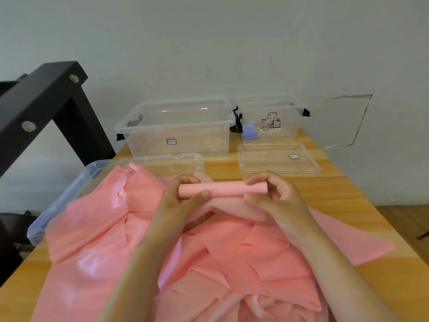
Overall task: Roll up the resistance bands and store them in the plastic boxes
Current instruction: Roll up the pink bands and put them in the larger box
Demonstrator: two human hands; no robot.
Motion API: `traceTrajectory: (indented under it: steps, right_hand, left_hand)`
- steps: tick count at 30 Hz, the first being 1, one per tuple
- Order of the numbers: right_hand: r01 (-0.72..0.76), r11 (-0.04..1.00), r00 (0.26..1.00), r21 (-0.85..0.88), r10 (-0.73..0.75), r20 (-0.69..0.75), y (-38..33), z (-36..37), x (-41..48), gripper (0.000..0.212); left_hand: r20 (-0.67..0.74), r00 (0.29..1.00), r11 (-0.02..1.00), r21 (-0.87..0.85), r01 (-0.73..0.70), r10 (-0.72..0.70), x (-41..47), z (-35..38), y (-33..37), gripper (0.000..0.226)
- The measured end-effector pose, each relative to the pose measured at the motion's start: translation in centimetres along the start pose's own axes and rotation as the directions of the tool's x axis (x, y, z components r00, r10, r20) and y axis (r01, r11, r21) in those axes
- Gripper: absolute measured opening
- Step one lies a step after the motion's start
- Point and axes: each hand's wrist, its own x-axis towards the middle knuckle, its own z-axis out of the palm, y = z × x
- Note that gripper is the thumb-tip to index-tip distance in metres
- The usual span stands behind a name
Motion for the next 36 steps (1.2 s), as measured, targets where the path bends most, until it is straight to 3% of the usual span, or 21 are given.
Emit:
traceTrajectory:
  steps: [2,4,9,13,17,21,23,26,30,33,36]
  right_hand:
    - [-0.066,0.997,0.998,0.043,0.067,0.001,0.1,0.1,0.1,0.026]
    - [-0.081,0.997,0.996,0.011,0.081,-0.035,0.1,0.1,0.2,0.016]
    - [0.035,0.999,0.999,0.007,-0.035,-0.034,-0.2,-0.2,0.3,0.022]
    - [0.098,0.994,0.995,-0.037,-0.098,0.007,0.0,-0.3,0.3,0.032]
    - [-0.033,0.999,0.996,0.036,0.03,0.08,0.0,-0.3,0.2,0.043]
    - [-0.023,0.999,0.999,-0.023,0.024,0.021,-0.3,-0.3,0.1,0.024]
    - [0.034,0.999,0.999,-0.04,-0.034,-0.001,-0.3,-0.3,0.2,0.022]
    - [0.079,0.996,0.997,-0.035,-0.079,0.002,0.1,-0.3,0.3,0.044]
    - [0.081,0.996,0.996,-0.035,-0.079,0.033,0.1,-0.6,0.3,0.04]
    - [-0.027,1.0,0.997,-0.009,0.028,0.075,0.1,-0.6,0.3,0.044]
    - [-0.021,0.999,1.0,0.025,0.021,0.012,0.0,-0.4,0.3,0.027]
  left_hand:
    - [-0.001,1.0,0.998,-0.057,-0.007,0.007,-0.2,0.2,0.3,0.028]
    - [0.001,1.0,0.998,-0.053,-0.018,0.018,-0.3,0.3,0.4,0.03]
    - [0.028,1.0,0.999,0.047,-0.016,0.014,0.0,-0.1,0.0,0.026]
    - [0.039,0.999,0.999,-0.031,0.035,-0.033,0.0,0.0,0.1,0.024]
    - [0.032,0.995,0.994,-0.046,-0.096,0.097,0.0,0.0,0.6,0.036]
    - [-0.03,0.998,0.994,-0.088,-0.06,0.058,-0.1,0.3,0.6,0.034]
    - [-0.039,0.999,0.999,-0.026,-0.036,0.035,-0.1,0.3,0.4,0.026]
    - [-0.008,1.0,0.994,0.107,-0.015,0.016,0.0,0.2,0.1,0.011]
    - [0.022,0.999,0.997,0.076,-0.03,0.028,-0.3,0.4,0.6,0.033]
    - [-0.055,0.997,0.998,0.017,-0.056,0.057,-0.4,0.5,1.0,0.036]
    - [-0.089,0.994,0.998,0.001,-0.057,0.057,-0.4,0.7,1.2,0.035]
